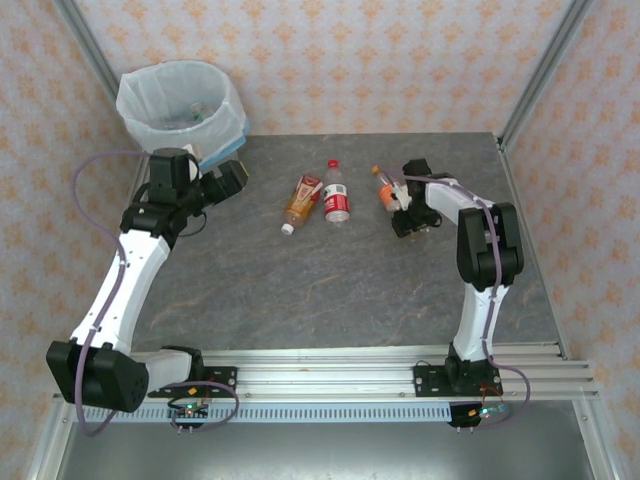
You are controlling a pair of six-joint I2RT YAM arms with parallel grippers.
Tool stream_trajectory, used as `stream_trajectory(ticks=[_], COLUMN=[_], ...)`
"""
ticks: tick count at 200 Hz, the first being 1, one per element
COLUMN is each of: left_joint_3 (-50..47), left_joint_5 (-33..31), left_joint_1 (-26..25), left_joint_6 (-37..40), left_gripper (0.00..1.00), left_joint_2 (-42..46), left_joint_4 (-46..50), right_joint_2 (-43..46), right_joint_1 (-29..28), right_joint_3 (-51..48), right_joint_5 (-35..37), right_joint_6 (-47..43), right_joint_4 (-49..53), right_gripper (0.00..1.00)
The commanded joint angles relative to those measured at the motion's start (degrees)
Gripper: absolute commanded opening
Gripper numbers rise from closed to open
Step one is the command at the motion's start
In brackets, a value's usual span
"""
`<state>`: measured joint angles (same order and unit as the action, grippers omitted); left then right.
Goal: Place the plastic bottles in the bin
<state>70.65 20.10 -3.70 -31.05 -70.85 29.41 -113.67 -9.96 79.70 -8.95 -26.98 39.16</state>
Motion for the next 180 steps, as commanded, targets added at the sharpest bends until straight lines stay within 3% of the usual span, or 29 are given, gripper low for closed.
stream_trajectory(ticks=[1,25,54,76,114,134,180], left_joint_3=[4.38,5.52,-1.63,-3.25,-3.61,-4.18,-5.88], left_joint_5=[4.69,5.76,7.05,2.92,11.0,11.98,17.06], left_joint_1=[-0.36,-3.22,-5.99,-8.96,-11.47,-12.24,-13.25], left_joint_6=[-2.78,-2.1,-2.18,-0.22,-3.24,-3.12,-2.28], left_gripper=[1.0,1.0,1.0,1.0,1.0,1.0,1.0], left_joint_2=[-3.04,-5.77,-6.05,-7.25,-11.04,-11.43,-10.14], left_joint_4=[2.16,-0.1,-6.86,-5.99,-9.7,-10.75,-16.26], right_joint_2=[4.95,8.84,14.97,20.21,28.1,31.4,35.65], right_joint_1=[-0.48,-0.89,-1.71,-2.62,-4.93,-6.43,-14.57], right_joint_3=[-3.31,-7.72,-12.56,-17.16,-24.12,-26.47,-31.2], right_joint_5=[0.25,0.71,1.15,-1.31,-6.96,-10.82,-16.54], right_joint_6=[2.86,5.04,8.66,12.57,18.9,21.51,28.86], right_joint_4=[-3.86,-7.55,-10.64,-14.32,-22.87,-26.24,-34.25], right_gripper=[0.37,0.36,0.36,0.36,0.35,0.34,0.33])
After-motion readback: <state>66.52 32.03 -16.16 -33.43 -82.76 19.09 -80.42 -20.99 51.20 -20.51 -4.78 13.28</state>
